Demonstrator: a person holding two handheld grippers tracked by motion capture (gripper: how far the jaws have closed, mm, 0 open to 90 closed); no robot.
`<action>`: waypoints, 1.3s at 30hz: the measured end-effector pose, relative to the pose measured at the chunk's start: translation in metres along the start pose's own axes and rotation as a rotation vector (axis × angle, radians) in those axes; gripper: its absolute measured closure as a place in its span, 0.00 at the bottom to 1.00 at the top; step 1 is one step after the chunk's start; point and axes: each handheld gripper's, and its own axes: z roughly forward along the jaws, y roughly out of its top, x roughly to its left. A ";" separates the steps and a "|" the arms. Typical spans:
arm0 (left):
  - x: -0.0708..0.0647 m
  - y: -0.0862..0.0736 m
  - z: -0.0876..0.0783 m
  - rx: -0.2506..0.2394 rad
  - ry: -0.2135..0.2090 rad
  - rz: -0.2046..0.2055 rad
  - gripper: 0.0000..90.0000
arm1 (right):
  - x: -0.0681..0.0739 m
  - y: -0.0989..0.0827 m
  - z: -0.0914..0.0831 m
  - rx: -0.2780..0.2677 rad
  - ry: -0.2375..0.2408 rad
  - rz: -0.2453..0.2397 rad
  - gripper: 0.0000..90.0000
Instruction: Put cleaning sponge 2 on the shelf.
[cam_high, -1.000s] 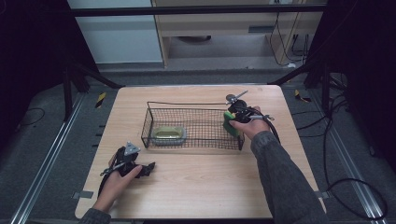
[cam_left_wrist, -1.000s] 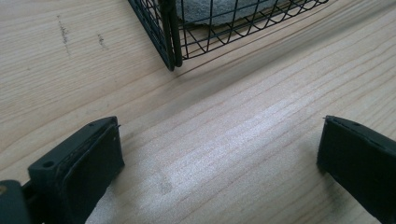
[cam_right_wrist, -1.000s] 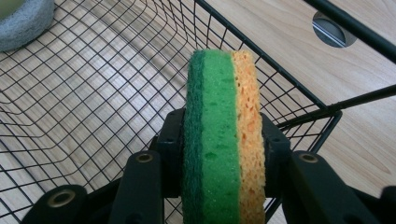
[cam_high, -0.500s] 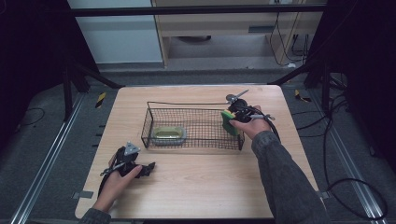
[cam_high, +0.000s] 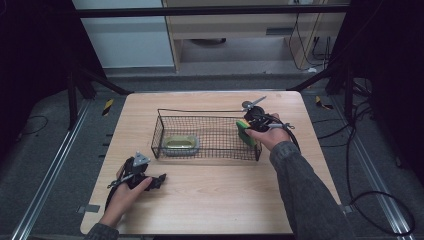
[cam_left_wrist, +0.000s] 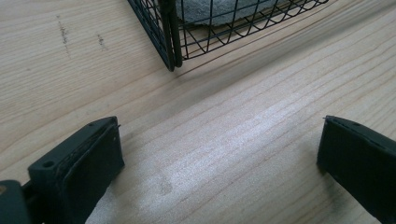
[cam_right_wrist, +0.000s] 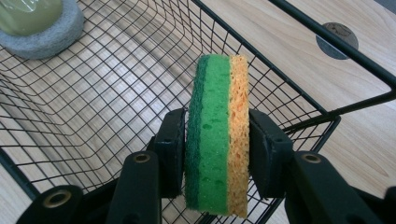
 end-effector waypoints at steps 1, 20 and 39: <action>0.000 0.000 0.000 0.000 0.000 0.000 0.00 | 0.001 0.000 -0.001 -0.003 0.002 0.003 0.67; 0.000 0.000 0.000 0.000 0.000 0.001 0.00 | 0.012 0.000 -0.003 -0.008 0.034 -0.020 0.65; 0.000 0.000 0.000 0.000 0.000 0.001 0.00 | 0.029 0.010 0.005 0.004 0.074 -0.005 0.49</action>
